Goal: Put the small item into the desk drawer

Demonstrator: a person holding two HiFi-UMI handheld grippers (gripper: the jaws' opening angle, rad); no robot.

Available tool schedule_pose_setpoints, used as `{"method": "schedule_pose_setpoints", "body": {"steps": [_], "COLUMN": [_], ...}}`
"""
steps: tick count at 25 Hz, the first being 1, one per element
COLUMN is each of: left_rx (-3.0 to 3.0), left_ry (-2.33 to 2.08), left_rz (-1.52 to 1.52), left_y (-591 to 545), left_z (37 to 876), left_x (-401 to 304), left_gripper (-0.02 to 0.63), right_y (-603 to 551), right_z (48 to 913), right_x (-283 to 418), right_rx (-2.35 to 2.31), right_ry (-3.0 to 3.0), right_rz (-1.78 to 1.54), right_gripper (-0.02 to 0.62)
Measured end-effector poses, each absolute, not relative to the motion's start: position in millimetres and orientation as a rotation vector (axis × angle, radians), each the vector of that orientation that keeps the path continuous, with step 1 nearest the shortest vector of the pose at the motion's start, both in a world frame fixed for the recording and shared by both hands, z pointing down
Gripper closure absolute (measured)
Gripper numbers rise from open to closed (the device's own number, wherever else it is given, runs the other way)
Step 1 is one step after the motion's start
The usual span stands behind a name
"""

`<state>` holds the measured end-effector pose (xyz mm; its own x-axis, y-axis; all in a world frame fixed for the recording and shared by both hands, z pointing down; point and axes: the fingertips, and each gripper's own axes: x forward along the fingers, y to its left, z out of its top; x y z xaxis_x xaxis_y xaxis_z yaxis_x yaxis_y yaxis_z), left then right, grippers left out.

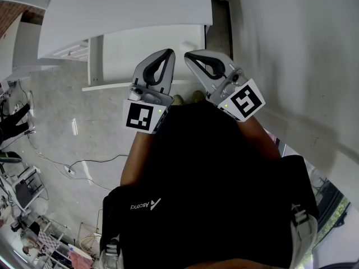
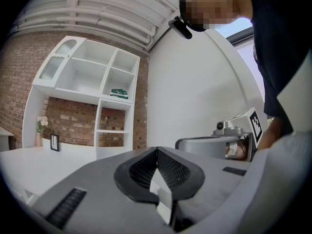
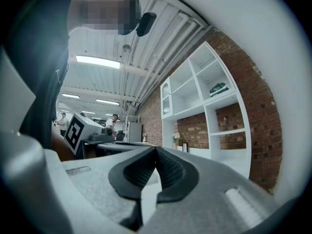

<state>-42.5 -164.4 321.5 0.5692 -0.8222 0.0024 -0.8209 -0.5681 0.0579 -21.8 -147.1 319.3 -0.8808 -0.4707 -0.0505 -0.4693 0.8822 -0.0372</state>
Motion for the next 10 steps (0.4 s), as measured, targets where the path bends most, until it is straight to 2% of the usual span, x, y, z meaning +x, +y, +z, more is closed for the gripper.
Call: {"method": "schedule_pose_setpoints", "body": {"steps": [10], "left_rx": [2.748], "left_ry": [-1.437], "left_rz": [-0.057], "left_y": [-164.4], "left_z": [318.1], "left_x": [-35.6], "left_gripper": [0.607], "right_y": [-146.2], "right_z": [319.8], "right_x": [-13.9], "right_rx": [-0.748], "right_ry": [3.001], "right_rz": [-0.035], "right_gripper": [0.594]}}
